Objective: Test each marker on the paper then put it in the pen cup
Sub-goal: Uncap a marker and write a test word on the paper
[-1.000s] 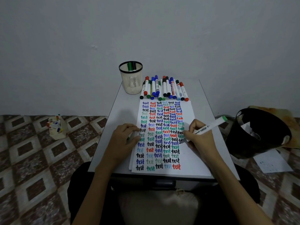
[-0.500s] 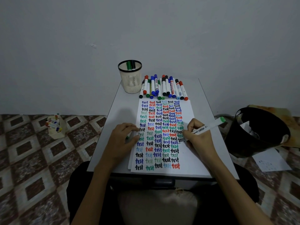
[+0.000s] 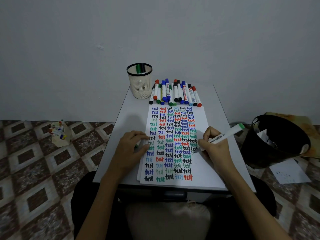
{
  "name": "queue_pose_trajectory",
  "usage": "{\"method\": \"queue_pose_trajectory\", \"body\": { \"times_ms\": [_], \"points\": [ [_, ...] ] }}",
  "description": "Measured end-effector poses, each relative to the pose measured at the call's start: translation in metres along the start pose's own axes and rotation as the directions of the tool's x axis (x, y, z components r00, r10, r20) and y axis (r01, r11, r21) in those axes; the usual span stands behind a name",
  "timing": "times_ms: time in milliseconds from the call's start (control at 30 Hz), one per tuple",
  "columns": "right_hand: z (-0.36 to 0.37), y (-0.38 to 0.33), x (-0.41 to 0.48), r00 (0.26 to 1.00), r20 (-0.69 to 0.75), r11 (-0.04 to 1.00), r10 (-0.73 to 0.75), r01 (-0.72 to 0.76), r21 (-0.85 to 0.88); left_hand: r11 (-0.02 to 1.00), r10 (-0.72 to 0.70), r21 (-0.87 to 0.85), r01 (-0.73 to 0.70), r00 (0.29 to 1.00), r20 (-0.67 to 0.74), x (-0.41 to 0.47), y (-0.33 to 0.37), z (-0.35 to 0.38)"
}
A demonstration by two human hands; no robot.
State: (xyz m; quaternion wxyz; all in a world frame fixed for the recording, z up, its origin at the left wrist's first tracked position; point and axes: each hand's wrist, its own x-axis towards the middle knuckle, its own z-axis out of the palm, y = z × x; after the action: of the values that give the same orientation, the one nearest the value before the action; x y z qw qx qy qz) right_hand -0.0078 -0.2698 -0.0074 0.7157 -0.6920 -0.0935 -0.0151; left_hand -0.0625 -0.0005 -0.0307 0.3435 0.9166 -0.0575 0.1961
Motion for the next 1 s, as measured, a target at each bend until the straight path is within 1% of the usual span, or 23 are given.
{"method": "queue_pose_trajectory", "body": {
  "times_ms": [100,167,233,333,467,633,833,1000],
  "points": [
    [-0.0017,0.0009,0.0002,0.999,-0.052,1.000,0.002,-0.001,0.010,1.000,0.004,0.005,-0.004,1.000,-0.003,0.0000,-0.0012,0.0003],
    [-0.0028,0.0011,0.0000,0.997,-0.080,0.998,0.022,-0.017,0.059,1.000,0.000,0.005,0.000,1.000,-0.005,0.0001,-0.0016,0.0005],
    [-0.0027,0.0006,-0.0002,0.997,-0.072,0.997,0.028,-0.024,0.067,1.000,0.001,0.006,-0.001,1.000,-0.006,0.0002,-0.0015,0.0008],
    [-0.0005,-0.0003,-0.0003,0.999,-0.033,1.000,0.008,-0.008,0.009,1.000,0.009,0.008,-0.009,1.000,-0.007,0.0005,-0.0013,0.0006],
    [0.0007,0.0009,0.0001,1.000,0.004,1.000,0.008,-0.007,-0.012,1.000,0.006,0.001,-0.006,1.000,-0.016,0.0004,-0.0005,0.0002],
    [0.0010,0.0024,0.0005,0.999,-0.005,0.997,-0.054,0.054,-0.046,1.000,0.011,0.006,-0.011,1.000,-0.012,0.0003,-0.0018,0.0012],
    [0.0008,0.0008,-0.0006,0.999,0.039,0.999,-0.038,0.039,-0.025,1.000,0.012,0.012,-0.012,1.000,-0.007,0.0005,-0.0027,0.0013],
    [-0.0013,0.0028,-0.0001,0.997,-0.036,0.997,-0.069,0.068,-0.037,1.000,0.017,0.015,-0.017,1.000,-0.012,0.0005,-0.0014,0.0006]
  ]
}}
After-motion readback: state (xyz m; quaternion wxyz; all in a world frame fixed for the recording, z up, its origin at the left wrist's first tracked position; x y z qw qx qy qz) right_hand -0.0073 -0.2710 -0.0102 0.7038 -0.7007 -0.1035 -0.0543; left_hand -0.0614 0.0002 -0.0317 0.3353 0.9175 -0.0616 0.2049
